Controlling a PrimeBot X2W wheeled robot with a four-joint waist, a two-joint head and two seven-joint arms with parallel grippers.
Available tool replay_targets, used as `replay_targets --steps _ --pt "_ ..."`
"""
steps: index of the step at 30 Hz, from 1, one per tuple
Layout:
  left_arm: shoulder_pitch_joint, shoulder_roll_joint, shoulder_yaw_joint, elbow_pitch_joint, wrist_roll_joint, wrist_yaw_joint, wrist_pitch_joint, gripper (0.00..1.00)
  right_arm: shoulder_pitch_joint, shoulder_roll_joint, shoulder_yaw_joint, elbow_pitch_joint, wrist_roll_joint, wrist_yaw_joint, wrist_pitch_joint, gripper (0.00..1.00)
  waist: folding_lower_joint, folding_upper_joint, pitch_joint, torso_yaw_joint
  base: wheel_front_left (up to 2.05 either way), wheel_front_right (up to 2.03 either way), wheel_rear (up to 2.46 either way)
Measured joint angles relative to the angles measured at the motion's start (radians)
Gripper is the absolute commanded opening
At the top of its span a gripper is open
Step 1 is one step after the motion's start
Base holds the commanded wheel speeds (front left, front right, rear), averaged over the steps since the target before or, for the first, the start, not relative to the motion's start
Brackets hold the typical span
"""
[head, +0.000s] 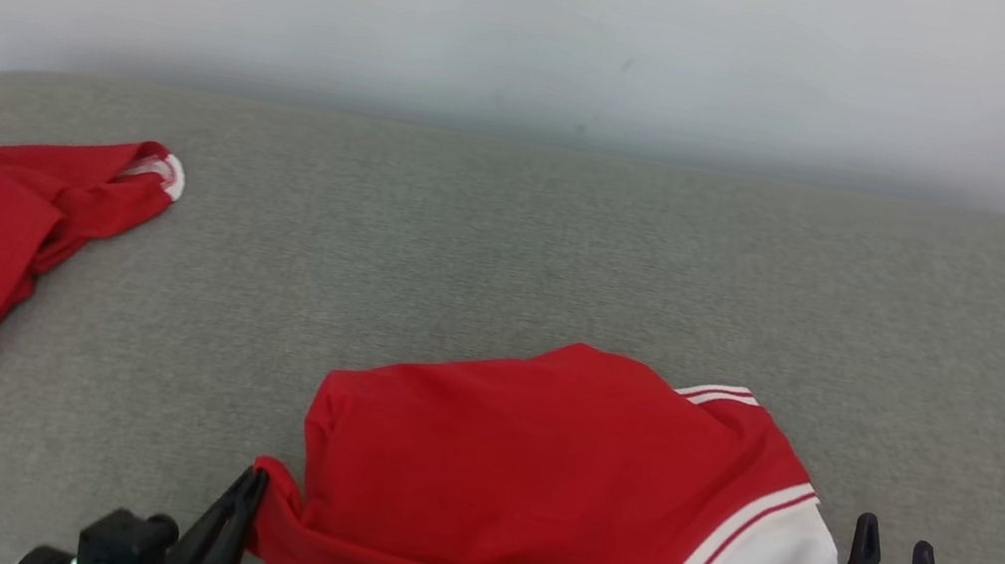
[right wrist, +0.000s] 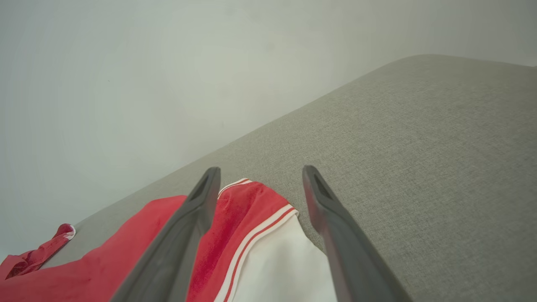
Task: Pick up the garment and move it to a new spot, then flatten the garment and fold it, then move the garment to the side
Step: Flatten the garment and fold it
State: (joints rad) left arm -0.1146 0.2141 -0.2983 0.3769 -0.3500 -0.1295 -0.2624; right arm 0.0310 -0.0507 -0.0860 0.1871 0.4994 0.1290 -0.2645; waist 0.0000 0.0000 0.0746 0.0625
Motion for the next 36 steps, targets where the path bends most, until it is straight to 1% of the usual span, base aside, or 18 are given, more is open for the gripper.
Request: replay_targets --steps 3,7,11,12,14,19,24,27,32,36 --pt "-0.06 0.014 -0.016 0.065 -0.02 -0.001 0.0 0.0 -0.01 0.0 0.004 0.014 -0.002 0.0 0.0 1.0 0.0 0.0 0.004 -0.026 0.0 0.0 0.0" --pt "-0.125 0.024 0.004 0.128 -0.054 -0.001 0.0 0.0 -0.017 0.0 0.008 0.029 -0.007 0.0 0.0 1.0 0.0001 0.0 0.012 -0.061 0.0 0.0 0.0" --pt "-0.153 0.025 -0.008 0.184 -0.059 -0.001 0.0 0.0 -0.025 0.0 0.009 0.043 -0.007 0.0 0.0 1.0 0.0001 0.0 0.019 -0.088 0.0 0.0 0.0" --pt "-0.158 0.025 -0.012 0.191 -0.061 -0.001 0.0 0.38 -0.026 0.0 0.009 0.046 -0.007 0.0 0.0 1.0 0.0 0.0 0.021 -0.093 0.0 0.0 0.0" --pt "-0.164 0.021 0.002 0.188 -0.061 -0.002 0.0 1.0 -0.025 0.0 0.006 0.049 -0.007 0.0 0.0 1.0 0.0001 0.0 0.021 -0.094 0.0 0.0 0.0" --pt "-0.145 0.009 0.045 0.167 -0.059 -0.002 0.0 1.0 -0.022 0.0 0.003 0.049 -0.007 0.0 0.0 1.0 0.0001 0.0 0.013 -0.074 0.0 0.0 0.0" --pt "-0.061 -0.005 0.095 0.109 -0.052 -0.002 0.0 1.0 -0.012 0.0 -0.01 0.045 -0.011 0.0 0.0 1.0 0.0 0.0 0.005 -0.046 0.0 0.0 0.0" --pt "-0.007 -0.02 0.141 0.061 -0.046 -0.001 0.0 1.0 -0.011 0.0 -0.021 0.044 -0.018 0.0 0.0 1.0 0.0 0.0 0.004 -0.032 0.0 0.0 0.0" --pt "0.109 -0.08 0.234 -0.052 -0.007 0.002 0.0 1.0 0.003 0.0 -0.048 0.045 -0.049 0.0 0.0 1.0 -0.0002 0.0 -0.001 -0.022 0.0 0.0 0.0" --pt "0.195 -0.107 0.242 -0.1 0.024 0.001 0.0 1.0 0.016 -0.001 -0.053 0.062 -0.117 0.0 0.0 1.0 -0.0001 0.0 0.003 -0.021 0.0 0.0 0.0"
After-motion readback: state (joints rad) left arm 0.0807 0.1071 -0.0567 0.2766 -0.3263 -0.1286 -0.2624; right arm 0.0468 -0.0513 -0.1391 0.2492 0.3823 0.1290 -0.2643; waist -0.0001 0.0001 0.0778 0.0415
